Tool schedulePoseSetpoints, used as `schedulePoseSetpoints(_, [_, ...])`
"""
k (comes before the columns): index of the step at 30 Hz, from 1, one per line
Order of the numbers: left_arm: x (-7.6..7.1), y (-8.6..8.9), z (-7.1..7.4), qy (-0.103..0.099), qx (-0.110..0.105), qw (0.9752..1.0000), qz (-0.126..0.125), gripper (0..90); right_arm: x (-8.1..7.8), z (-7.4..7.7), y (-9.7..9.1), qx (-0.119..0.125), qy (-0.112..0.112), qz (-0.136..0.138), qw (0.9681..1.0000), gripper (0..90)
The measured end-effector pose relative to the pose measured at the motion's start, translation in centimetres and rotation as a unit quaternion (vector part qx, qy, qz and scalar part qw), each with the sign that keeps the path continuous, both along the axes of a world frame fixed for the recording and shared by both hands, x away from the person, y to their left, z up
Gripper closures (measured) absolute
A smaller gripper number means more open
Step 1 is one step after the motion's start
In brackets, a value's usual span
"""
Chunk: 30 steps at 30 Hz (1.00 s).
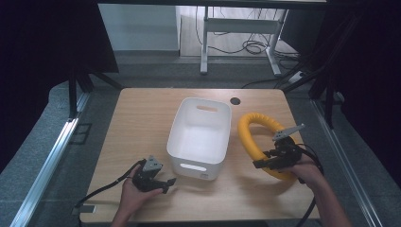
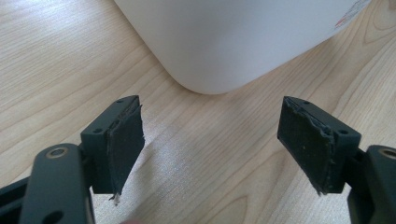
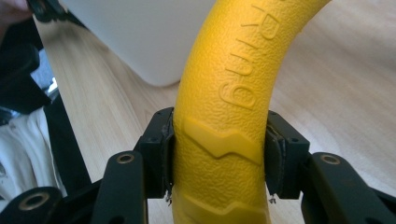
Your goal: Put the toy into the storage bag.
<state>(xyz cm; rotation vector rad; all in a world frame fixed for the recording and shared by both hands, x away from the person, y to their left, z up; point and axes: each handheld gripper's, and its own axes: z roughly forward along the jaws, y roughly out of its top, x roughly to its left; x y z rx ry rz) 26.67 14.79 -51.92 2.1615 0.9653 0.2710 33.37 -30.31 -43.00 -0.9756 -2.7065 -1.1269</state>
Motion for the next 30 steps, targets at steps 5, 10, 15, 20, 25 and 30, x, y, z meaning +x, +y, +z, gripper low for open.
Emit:
schedulePoseSetpoints(5, [0.0,0.0,0.0,0.001,0.001,1.0,0.0,22.7,0.1,0.4,-0.7,0.029,-0.01,-0.013,0.9995,51.0])
schedulePoseSetpoints(10, [0.0,0.0,0.0,0.001,0.0,1.0,0.0,22.7,0.0,0.7,-1.3,0.048,-0.018,-0.022,0.9984,51.0])
schedulePoseSetpoints(15, [0.0,0.0,0.0,0.002,0.001,1.0,-0.001,22.7,-0.1,1.3,-1.9,0.07,-0.033,-0.031,0.9965,51.0])
schedulePoseSetpoints(20, [0.0,0.0,-0.1,0.002,0.003,1.0,-0.001,22.6,-0.1,1.9,-2.8,0.1,-0.047,-0.046,0.9928,51.0])
schedulePoseSetpoints(25, [0.1,-0.1,-0.2,0.005,0.005,1.0,-0.003,22.6,0.2,2.3,-3.8,0.129,-0.053,-0.058,0.9885,51.0])
schedulePoseSetpoints(30, [0.1,-0.1,-0.2,0.004,0.006,1.0,-0.002,22.6,0.4,2.8,-4.8,0.156,-0.065,-0.072,0.983,51.0])
